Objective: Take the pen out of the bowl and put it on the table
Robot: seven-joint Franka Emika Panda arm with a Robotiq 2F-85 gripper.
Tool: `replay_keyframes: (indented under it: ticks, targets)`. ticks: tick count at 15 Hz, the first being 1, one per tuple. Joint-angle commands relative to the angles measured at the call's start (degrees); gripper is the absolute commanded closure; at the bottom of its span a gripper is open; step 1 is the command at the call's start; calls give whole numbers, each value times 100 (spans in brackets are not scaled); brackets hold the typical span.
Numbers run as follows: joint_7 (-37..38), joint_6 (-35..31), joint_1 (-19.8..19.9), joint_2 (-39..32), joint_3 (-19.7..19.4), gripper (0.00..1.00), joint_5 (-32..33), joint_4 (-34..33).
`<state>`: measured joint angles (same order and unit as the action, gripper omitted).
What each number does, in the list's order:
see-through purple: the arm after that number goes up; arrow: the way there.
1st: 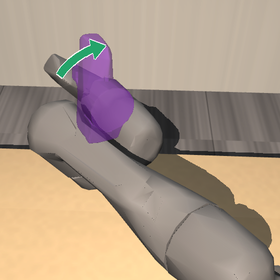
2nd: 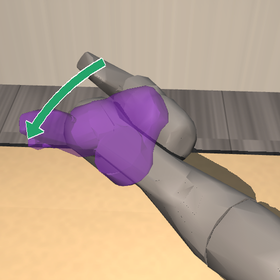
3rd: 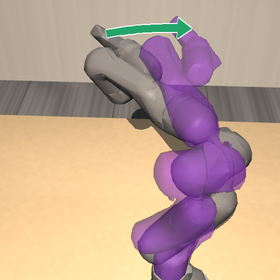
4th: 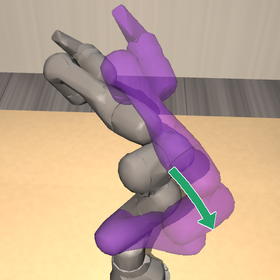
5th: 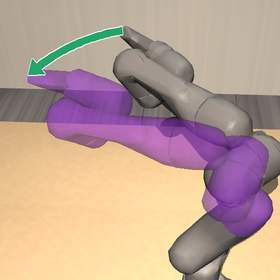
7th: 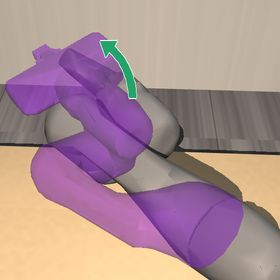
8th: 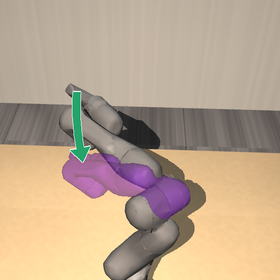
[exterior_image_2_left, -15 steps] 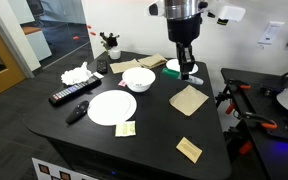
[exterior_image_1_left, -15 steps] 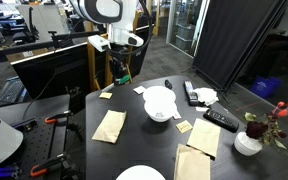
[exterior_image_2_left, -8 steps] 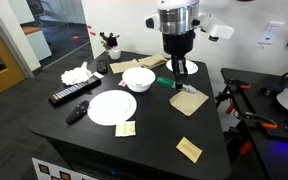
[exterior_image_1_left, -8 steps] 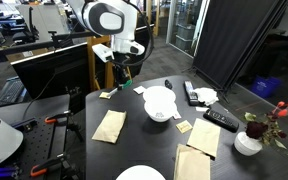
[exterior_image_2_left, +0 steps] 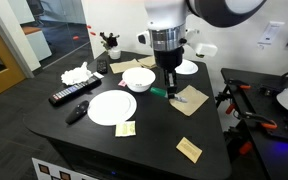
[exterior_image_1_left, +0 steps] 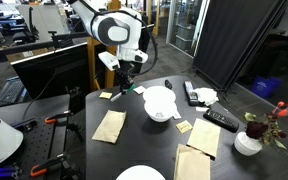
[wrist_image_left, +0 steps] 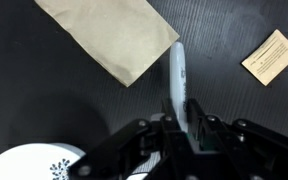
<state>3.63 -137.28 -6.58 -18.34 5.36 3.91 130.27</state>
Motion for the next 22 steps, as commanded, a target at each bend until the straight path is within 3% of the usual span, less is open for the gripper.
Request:
replay_keyframes:
  ticks: [1,12,13,14,21,22]
  targets:
    - [114,1,-91,-410,-34,95,16,-340]
    - [174,64,-260,-1098,-83,95,33,-767]
    - [191,68,-270,-1086,-89,56,39,-760]
    - [215,70,-285,-1061,-99,55,55,-741]
    - [554,-31,-458,-486,-174,2,164,-321]
    - [591,-40,-462,-358,-172,0,164,-247]
